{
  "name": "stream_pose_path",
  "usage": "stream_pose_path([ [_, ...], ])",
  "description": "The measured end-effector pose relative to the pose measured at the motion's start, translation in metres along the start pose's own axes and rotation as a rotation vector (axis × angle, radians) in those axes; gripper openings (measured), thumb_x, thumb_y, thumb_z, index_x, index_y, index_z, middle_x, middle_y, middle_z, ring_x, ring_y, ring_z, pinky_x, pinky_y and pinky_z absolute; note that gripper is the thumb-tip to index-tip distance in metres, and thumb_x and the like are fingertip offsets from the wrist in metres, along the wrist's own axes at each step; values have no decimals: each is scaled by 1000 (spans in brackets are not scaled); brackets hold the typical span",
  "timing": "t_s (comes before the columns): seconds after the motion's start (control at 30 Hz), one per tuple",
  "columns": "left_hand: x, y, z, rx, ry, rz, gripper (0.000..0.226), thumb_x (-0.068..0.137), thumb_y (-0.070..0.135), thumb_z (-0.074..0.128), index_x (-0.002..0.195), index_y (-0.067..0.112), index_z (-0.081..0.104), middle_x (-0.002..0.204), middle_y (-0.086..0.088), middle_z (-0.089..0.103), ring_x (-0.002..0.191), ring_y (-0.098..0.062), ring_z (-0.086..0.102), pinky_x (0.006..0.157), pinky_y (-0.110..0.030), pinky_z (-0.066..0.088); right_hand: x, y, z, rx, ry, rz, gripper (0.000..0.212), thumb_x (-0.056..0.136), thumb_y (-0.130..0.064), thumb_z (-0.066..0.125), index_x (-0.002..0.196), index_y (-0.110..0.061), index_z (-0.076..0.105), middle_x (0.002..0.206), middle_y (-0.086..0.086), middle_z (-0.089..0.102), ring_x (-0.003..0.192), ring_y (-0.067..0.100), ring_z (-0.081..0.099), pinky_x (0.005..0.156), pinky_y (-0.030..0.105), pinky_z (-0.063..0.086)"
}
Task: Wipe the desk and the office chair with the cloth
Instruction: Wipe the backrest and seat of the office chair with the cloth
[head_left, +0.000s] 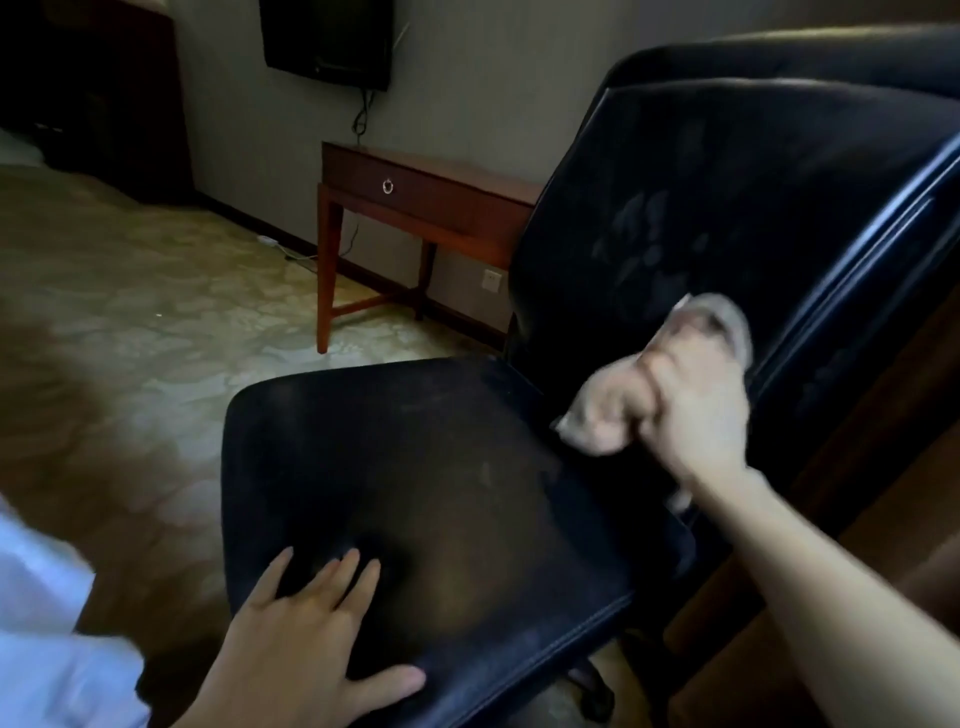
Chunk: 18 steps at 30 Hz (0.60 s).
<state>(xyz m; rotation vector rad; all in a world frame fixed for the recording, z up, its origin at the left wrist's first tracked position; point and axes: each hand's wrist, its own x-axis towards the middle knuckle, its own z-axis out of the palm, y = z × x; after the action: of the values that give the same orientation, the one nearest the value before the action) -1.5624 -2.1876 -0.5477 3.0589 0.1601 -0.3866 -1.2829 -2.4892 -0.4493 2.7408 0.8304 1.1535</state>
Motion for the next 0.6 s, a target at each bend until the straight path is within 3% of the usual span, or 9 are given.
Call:
stream_pose_path([
  [0.07, -4, 1, -4, 15, 61, 79, 140, 48, 102, -20, 166, 34, 10, 173, 10, 9, 157, -3, 15, 129, -45, 0, -41, -33, 18, 114, -378, 22, 40, 76, -20, 70, 116, -20, 68, 124, 4, 65, 122, 36, 59, 95, 48, 52],
  [0.1, -5, 2, -9, 56, 138, 116, 131, 59, 98, -14, 164, 30, 25, 171, 5, 23, 154, -5, 29, 128, -47, 8, -56, -40, 22, 190, -448, 95, 41, 81, -22, 67, 122, -27, 66, 127, -4, 65, 120, 30, 62, 88, 43, 54],
  [0.17, -3, 2, -25, 106, 101, 122, 116, 76, 93, 1, 161, 23, 36, 167, -3, 34, 151, -11, 37, 128, -50, 10, -63, -39, 19, 312, -354, 209, 41, 82, -20, 66, 120, -35, 67, 125, -16, 67, 114, 19, 65, 78, 36, 53],
  [0.2, 1, 2, -37, 112, -56, 101, 108, 81, 92, 14, 161, 22, 35, 167, -3, 34, 152, -14, 36, 129, -48, 7, -55, -37, 9, 314, -296, 187, 42, 79, -16, 69, 116, -35, 70, 121, -18, 69, 112, 17, 67, 75, 33, 53],
  [0.27, 15, 8, -65, 113, -190, 67, 84, 88, 86, 34, 144, 26, 52, 150, -1, 54, 140, -21, 50, 125, -44, 21, -31, -30, -22, 263, -172, 93, 50, 69, -7, 75, 113, -30, 74, 119, -14, 72, 109, 18, 70, 75, 32, 58],
  [0.33, 33, 17, -91, 114, -128, 46, 74, 91, 83, 37, 129, 23, 58, 133, -1, 63, 127, -25, 59, 109, -40, 38, -4, -28, -59, 264, -34, 31, 61, 63, 1, 74, 119, -21, 75, 124, -4, 73, 114, 24, 70, 85, 38, 61],
  [0.4, 50, 29, -110, 137, -89, 48, 72, 94, 80, 38, 129, 21, 58, 132, -2, 63, 125, -26, 60, 100, -40, 41, 25, -22, -101, 206, 124, -21, 65, 62, 2, 68, 126, -14, 69, 129, 4, 69, 122, 29, 62, 97, 43, 55],
  [0.5, 76, 39, -118, 81, -89, 40, 68, 95, 76, 42, 132, 22, 56, 134, -2, 60, 125, -26, 58, 95, -39, 41, 83, 1, -159, 77, 287, -55, 61, 65, 2, 65, 126, -5, 66, 129, 18, 63, 118, 41, 54, 97, 48, 46],
  [0.6, 99, 35, -117, -22, -156, 35, 72, 93, 78, 45, 139, 24, 53, 136, -1, 58, 126, -25, 57, 94, -37, 41, 148, 35, -189, -220, 435, -40, 48, 79, -5, 59, 127, -11, 65, 129, 17, 61, 117, 41, 52, 106, 50, 37],
])
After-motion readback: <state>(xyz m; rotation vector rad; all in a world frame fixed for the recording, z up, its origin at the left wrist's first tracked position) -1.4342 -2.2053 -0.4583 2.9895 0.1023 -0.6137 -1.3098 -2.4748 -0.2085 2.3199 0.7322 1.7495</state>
